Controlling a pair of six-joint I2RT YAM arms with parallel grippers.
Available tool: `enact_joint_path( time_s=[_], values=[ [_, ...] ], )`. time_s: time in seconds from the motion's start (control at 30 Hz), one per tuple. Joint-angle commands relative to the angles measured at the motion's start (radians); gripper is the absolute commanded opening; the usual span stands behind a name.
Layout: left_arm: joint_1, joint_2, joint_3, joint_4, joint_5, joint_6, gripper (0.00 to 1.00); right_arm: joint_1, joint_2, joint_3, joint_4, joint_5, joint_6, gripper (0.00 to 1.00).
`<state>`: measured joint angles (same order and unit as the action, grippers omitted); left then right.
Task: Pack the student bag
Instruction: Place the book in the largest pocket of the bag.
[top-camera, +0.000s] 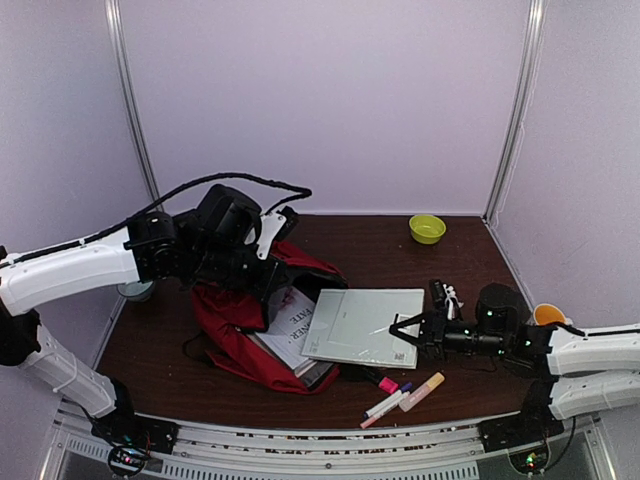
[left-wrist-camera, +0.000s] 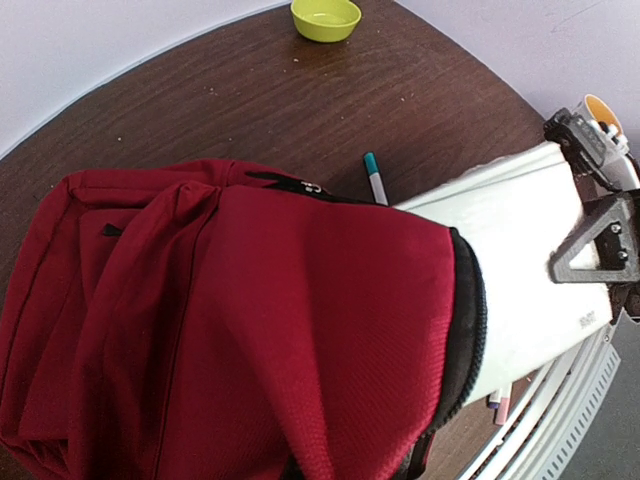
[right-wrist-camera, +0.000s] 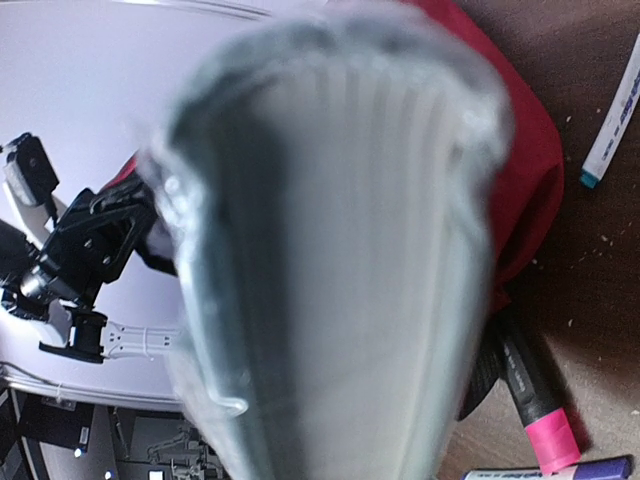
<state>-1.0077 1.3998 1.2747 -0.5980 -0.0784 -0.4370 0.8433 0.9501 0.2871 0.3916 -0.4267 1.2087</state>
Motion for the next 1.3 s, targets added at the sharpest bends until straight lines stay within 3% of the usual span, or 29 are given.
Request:
enact_joint_path(
  time_s=[0.0,0.3,0.47,0.7,1.0,1.27],
  values=[
    [-0.013,-0.023,0.052,0.115,0.049,-0.005,0.00,0.039,0.085,0.112,0.226,0.141,0.005,0.00],
    [-0.020,-0.027,0.023,0.120,0.052,-0.018,0.00,0.080,0.251,0.170,0.452,0.137,0.071,0.00],
    [-0.021,-0.030,0.025,0.144,0.069,-0.025,0.00,0.119,0.325,0.237,0.473,0.163,0.068,0.00],
    [-0.022,-0.048,0.026,0.151,0.075,-0.030,0.00,0.180,0.396,0.291,0.476,0.339,0.073,0.00],
    [-0.022,-0.073,0.022,0.163,0.111,-0.034,0.00,0.227,0.571,0.373,0.582,0.421,0.074,0.00],
    [-0.022,-0.094,0.008,0.184,0.132,-0.042,0.00,0.247,0.634,0.505,0.432,0.474,-0.037,0.00]
  ],
)
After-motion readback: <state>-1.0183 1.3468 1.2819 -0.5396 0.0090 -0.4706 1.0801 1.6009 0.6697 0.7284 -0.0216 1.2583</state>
